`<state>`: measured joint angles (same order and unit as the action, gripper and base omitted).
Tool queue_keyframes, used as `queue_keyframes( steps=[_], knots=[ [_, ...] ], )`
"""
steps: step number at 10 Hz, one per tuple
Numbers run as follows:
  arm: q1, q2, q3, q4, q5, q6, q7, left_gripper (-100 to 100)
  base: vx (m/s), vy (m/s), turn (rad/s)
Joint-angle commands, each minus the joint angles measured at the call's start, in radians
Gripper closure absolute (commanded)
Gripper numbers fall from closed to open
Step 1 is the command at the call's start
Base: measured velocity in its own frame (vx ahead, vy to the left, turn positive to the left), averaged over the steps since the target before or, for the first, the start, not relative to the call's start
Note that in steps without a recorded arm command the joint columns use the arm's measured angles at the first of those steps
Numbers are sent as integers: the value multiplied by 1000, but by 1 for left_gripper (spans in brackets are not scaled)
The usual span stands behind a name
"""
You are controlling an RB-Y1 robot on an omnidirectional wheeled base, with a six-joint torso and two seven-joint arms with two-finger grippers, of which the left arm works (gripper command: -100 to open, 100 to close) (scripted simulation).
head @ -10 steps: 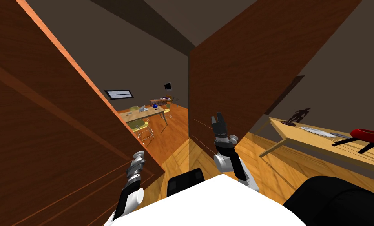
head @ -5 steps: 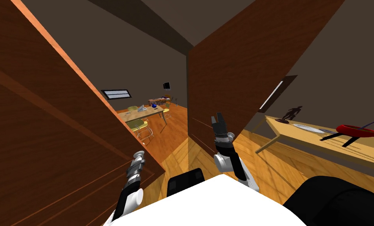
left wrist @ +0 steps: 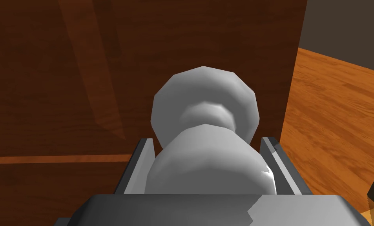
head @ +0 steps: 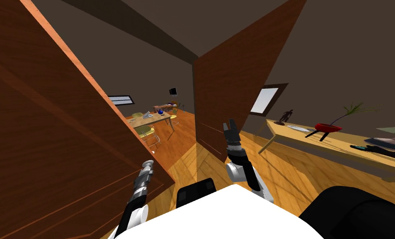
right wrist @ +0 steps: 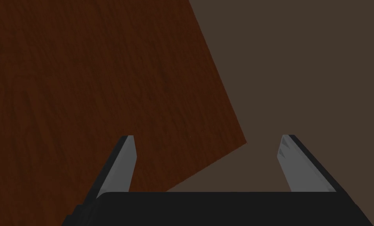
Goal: Pull the door open
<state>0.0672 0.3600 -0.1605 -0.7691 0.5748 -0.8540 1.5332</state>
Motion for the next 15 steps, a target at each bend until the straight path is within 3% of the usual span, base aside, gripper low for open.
queue_keyframes(
  steps=[1,2,3,4,11,12,15],
  knots=[
    [9,13,-29,-8,-13,-10,30,100,-264,41,-100],
    [14,21,-40,-12,-18,-12,44,100,-256,35,-102],
    [5,17,-33,5,-15,-13,37,100,-116,11,-29],
    [19,31,-57,0,-26,-25,61,100,-182,37,-115],
    [69,102,-144,-29,-69,-85,154,100,-259,40,-107],
    [68,97,-137,-33,-65,-73,142,100,-111,21,-21],
    [88,120,-168,-25,-79,-112,176,100,-190,38,-131]
  ],
)
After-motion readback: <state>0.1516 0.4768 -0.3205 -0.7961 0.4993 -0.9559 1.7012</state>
